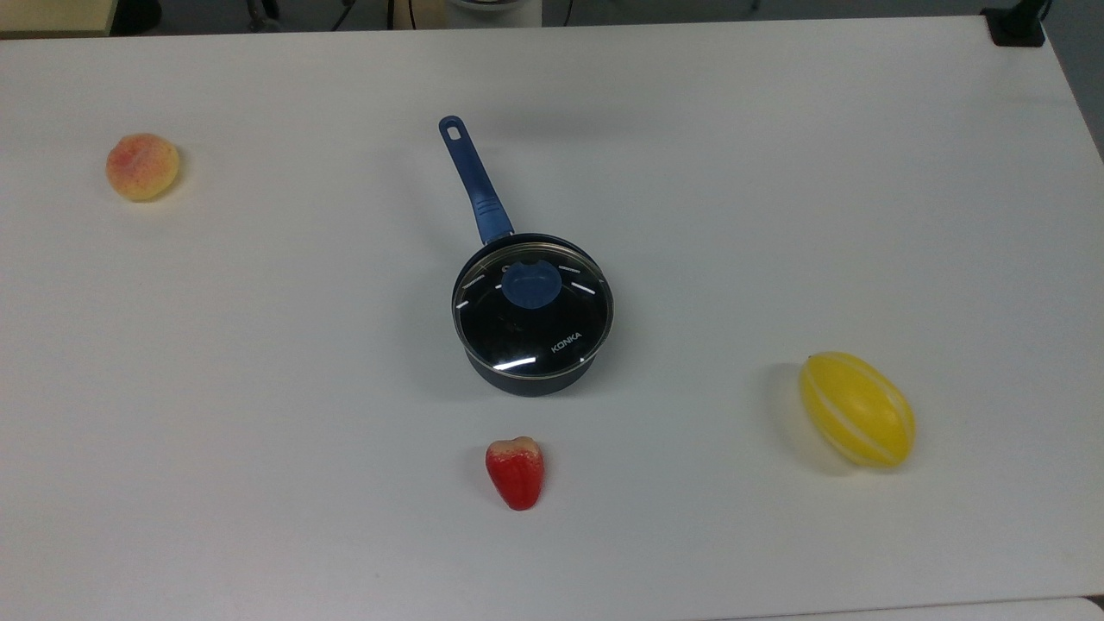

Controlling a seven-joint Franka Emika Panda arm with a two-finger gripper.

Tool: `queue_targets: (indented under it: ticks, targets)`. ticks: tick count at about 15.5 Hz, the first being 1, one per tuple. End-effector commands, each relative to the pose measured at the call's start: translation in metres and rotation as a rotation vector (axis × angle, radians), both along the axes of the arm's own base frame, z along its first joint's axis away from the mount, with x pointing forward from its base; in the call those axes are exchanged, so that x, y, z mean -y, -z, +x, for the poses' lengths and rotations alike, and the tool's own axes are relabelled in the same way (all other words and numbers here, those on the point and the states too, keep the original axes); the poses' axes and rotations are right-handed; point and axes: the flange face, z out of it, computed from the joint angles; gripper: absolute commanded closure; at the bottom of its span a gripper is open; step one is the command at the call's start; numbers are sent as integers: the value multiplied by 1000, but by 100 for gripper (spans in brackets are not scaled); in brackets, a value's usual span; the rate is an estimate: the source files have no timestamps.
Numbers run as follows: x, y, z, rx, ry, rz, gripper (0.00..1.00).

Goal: Open lid

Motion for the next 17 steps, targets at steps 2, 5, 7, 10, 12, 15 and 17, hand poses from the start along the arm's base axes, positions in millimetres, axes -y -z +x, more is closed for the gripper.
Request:
queue_targets:
  ticks: [2,5,7,10,12,15,17]
  targets:
    - [-3,-2,0,22,-7,16,0]
    - [-3,-1,0,19,-7,16,0]
    - [-3,-1,-1,18,-7,16,0]
    - [-3,-1,-1,14,-18,16,0]
    - [-8,4,-2,3,-27,16,0]
    - [-18,11,-2,-14,-41,17,0]
    - [-38,18,0,-23,-68,16,0]
